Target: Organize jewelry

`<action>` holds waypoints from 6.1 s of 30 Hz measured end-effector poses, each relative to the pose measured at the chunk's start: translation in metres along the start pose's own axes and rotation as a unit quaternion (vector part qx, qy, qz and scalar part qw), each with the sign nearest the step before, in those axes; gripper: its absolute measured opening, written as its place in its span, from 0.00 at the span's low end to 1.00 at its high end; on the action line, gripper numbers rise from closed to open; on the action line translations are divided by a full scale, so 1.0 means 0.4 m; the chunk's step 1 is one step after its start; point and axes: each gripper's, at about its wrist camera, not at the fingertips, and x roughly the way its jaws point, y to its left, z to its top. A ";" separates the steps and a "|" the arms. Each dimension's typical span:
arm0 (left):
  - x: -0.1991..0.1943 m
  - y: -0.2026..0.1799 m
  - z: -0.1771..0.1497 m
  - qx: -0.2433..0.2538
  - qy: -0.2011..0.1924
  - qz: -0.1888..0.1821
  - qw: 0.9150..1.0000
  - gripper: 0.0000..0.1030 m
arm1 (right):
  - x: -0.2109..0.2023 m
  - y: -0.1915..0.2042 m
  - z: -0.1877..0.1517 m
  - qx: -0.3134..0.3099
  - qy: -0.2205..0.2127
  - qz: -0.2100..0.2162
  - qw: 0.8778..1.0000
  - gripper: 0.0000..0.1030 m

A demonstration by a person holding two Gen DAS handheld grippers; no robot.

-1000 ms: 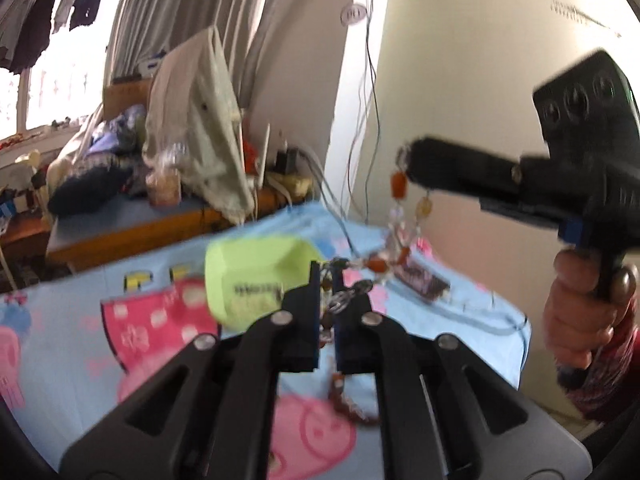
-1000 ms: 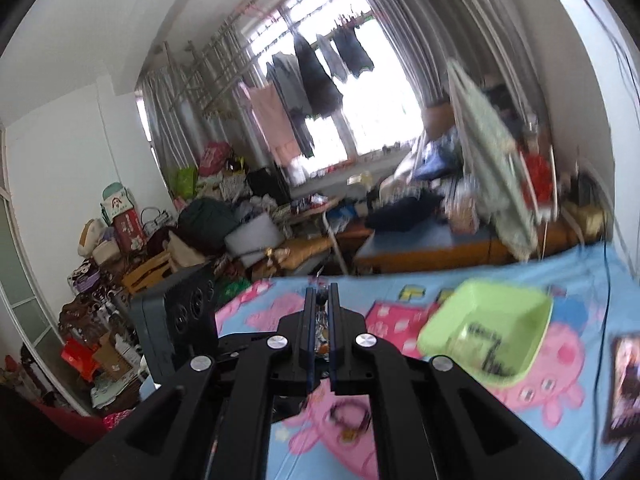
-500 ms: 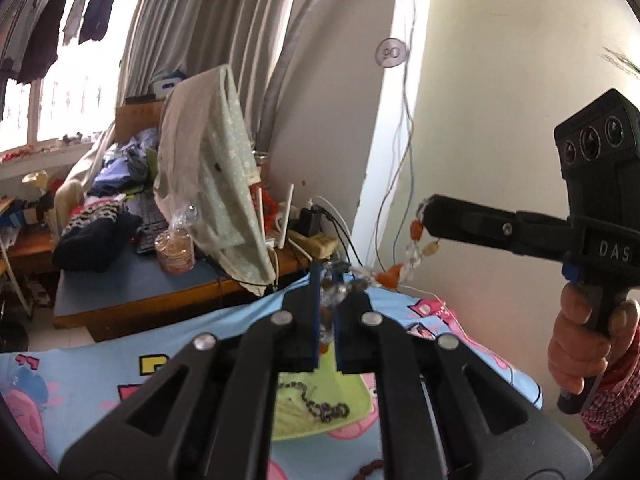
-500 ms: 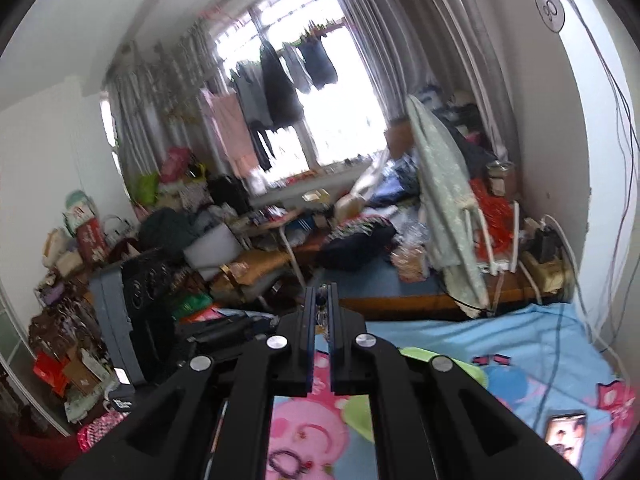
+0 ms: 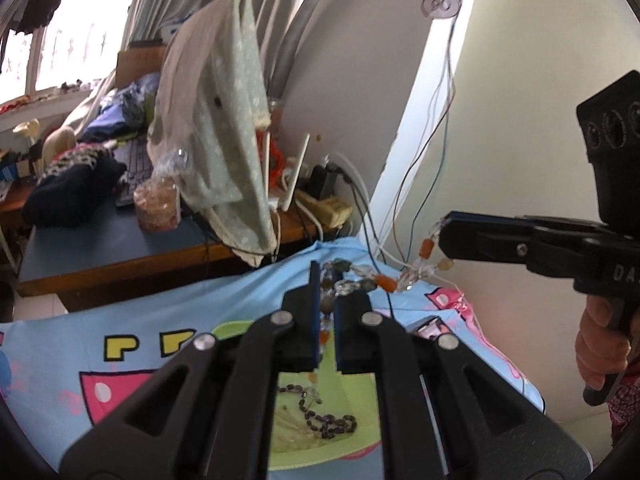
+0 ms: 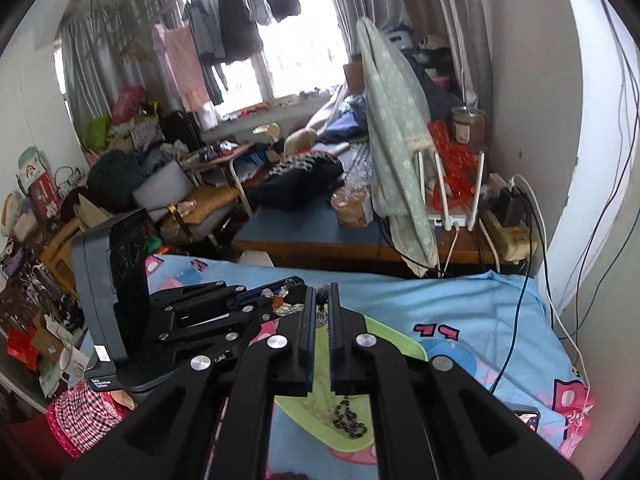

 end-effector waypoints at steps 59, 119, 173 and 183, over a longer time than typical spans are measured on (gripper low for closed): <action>-0.237 0.349 -0.516 -0.153 0.068 0.157 0.973 0.42 | 0.189 0.159 -0.601 0.089 0.030 -0.031 0.995 0.00; -0.085 0.108 -0.295 -0.059 0.094 -0.027 0.993 0.10 | 0.111 0.047 -0.460 0.103 -0.076 -0.025 0.992 0.00; -0.318 0.082 -0.597 -0.001 0.108 0.049 0.993 0.41 | 0.308 0.271 -0.574 -0.003 0.094 0.031 0.995 0.00; -0.236 0.038 -0.646 0.050 0.164 0.078 0.982 0.19 | 0.245 0.243 -0.623 0.008 0.081 0.028 0.996 0.00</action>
